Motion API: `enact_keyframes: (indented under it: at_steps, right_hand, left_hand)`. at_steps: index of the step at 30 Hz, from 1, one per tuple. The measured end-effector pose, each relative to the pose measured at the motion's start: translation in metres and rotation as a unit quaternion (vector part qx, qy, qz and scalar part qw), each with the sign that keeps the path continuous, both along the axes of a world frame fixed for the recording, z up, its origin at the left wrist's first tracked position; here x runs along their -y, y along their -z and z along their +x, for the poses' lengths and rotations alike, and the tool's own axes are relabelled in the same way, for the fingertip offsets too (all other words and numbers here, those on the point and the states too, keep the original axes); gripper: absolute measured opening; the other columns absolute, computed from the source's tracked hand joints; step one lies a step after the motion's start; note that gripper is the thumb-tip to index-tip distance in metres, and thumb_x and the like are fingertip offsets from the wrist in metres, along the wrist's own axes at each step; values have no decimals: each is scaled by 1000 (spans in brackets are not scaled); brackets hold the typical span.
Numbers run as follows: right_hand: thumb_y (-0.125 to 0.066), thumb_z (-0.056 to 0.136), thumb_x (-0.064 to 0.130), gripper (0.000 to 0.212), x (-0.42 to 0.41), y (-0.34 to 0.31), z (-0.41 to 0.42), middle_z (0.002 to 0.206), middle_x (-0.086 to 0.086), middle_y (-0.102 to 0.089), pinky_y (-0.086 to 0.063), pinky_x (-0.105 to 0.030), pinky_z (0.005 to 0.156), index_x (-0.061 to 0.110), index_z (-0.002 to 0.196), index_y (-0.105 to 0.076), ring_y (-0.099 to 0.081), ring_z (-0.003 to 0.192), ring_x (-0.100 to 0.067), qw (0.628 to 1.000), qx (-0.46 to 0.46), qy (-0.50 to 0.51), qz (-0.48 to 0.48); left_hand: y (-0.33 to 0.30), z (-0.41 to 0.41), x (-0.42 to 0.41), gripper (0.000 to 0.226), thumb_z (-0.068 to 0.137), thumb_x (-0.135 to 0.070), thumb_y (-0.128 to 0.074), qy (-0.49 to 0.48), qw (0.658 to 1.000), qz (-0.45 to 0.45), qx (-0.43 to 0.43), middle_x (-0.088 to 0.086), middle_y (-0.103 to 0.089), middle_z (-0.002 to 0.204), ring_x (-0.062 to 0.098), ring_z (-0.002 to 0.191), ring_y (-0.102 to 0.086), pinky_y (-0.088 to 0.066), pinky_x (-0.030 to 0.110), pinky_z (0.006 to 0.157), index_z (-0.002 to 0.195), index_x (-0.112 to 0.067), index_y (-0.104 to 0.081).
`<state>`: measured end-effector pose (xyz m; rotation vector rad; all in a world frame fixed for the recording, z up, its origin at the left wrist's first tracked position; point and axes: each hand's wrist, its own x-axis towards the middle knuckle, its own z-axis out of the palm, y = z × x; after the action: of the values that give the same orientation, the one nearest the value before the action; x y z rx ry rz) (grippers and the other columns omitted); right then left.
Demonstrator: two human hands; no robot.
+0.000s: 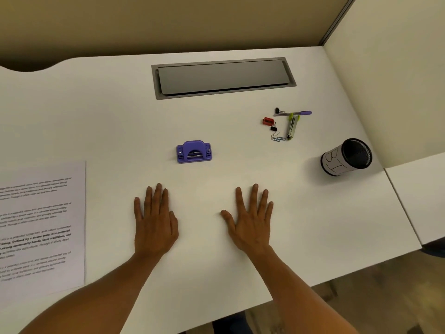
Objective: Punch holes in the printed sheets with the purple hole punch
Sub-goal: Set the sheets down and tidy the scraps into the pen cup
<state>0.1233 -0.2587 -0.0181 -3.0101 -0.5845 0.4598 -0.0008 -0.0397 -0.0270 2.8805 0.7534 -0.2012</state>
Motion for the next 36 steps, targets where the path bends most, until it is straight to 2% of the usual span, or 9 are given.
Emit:
enact_keyframes:
  at_steps: [3,8,10,12,15,17,21,30,36]
  right_hand:
    - [-10,92,75,81,7,-3,0,166,-8,19,1,-52,124,32,158,6,21,151,-35,999,-15,-22,31]
    - [-28,101,57,73,33,-5,-1,168,-3,5,-5,-48,126,20,159,-5,11,154,-29,996,-6,-9,87]
    - [-35,102,52,69,38,-5,5,168,-4,-4,-8,-47,126,18,159,-15,4,155,-29,995,2,-5,101]
    - [-46,101,47,62,38,-4,14,164,-6,-23,-17,-48,124,16,153,-34,-13,153,-32,992,19,7,123]
    - [-64,93,41,42,34,-6,34,135,0,-58,-42,-47,106,22,130,-64,-43,128,-28,980,44,26,190]
    - [-71,88,41,33,28,-9,51,116,6,-65,-45,-42,96,28,118,-71,-47,112,-25,977,30,12,212]
    - [-76,83,41,27,17,-12,76,102,9,-70,-39,-37,93,30,107,-77,-51,104,-21,973,-35,-31,228]
    - [-79,82,33,10,12,-20,84,82,8,-75,-48,-44,73,26,89,-82,-58,89,-25,974,-22,-78,211]
    - [-78,83,29,3,4,-26,69,79,12,-70,-41,-36,61,28,80,-78,-57,80,-23,986,80,-80,119]
  left_hand:
    - [-1,3,2,64,95,-32,-22,13,1000,3,-12,22,-26,161,41,150,-24,-15,62,122,151,-2,-33]
    - [-6,32,11,68,97,-40,-22,101,995,-16,3,18,-24,163,33,152,-23,-19,59,122,150,1,-35]
    - [-6,49,24,71,98,-45,-22,127,991,-37,9,17,-19,165,31,154,-18,-18,56,123,152,-1,-30]
    - [-3,58,35,73,98,-48,-21,134,990,-42,1,16,-14,166,30,155,-13,-16,55,124,154,-2,-24]
    - [6,58,40,73,99,-49,-22,127,992,-25,0,17,-12,166,28,155,-12,-16,55,124,155,-2,-21]
    - [9,56,39,73,99,-50,-22,130,991,-23,7,15,-13,166,27,156,-11,-16,55,124,155,-3,-20]
    - [9,57,38,73,99,-50,-26,129,991,-34,16,14,-14,166,26,156,-11,-15,54,125,155,-4,-21]
    - [6,57,39,74,98,-50,-26,126,991,-41,16,14,-15,166,25,155,-12,-15,54,125,155,-3,-23]
    - [7,56,38,73,98,-50,-25,123,992,-36,17,14,-15,166,26,155,-13,-18,54,124,155,-4,-22]
